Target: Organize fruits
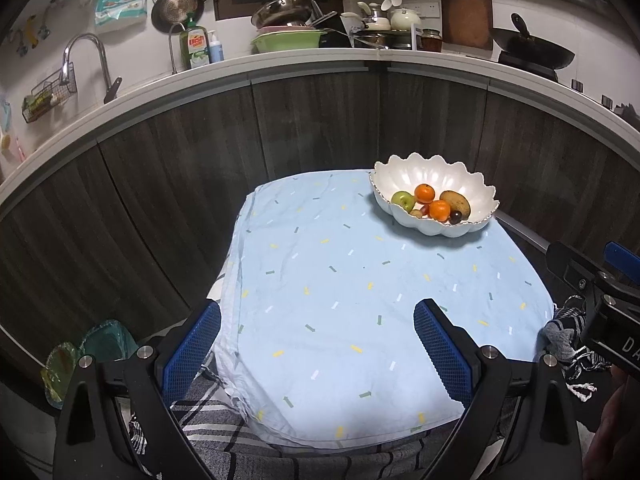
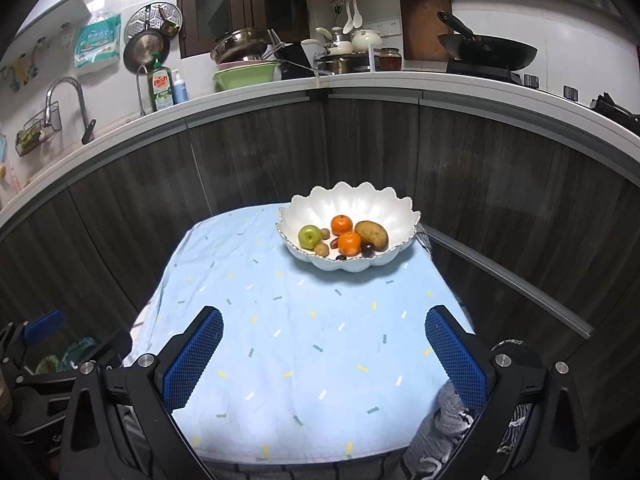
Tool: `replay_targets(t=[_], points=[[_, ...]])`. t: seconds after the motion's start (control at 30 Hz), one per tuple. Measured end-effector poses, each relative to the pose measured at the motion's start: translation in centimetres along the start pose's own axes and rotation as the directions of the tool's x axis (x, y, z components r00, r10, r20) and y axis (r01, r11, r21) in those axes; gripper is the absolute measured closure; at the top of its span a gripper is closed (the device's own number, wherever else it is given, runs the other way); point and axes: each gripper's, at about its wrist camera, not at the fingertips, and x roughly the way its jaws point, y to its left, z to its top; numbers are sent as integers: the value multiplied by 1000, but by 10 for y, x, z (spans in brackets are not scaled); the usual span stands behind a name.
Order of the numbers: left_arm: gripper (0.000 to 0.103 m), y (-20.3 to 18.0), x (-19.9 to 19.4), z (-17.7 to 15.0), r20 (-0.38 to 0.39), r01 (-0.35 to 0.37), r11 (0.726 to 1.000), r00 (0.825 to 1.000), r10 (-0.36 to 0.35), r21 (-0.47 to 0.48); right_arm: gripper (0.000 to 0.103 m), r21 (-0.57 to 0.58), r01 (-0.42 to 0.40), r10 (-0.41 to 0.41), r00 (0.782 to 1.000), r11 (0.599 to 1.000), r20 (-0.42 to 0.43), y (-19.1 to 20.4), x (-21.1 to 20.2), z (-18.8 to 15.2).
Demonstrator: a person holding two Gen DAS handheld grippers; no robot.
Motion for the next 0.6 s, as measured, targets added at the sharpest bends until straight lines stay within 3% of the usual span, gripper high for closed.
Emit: replay_targets(t=[0.6], points=[[4,0,1,0,-2,-1,1000,1000,1,-2,1,4,-2,2,1000,1000,-7,0,1,1]])
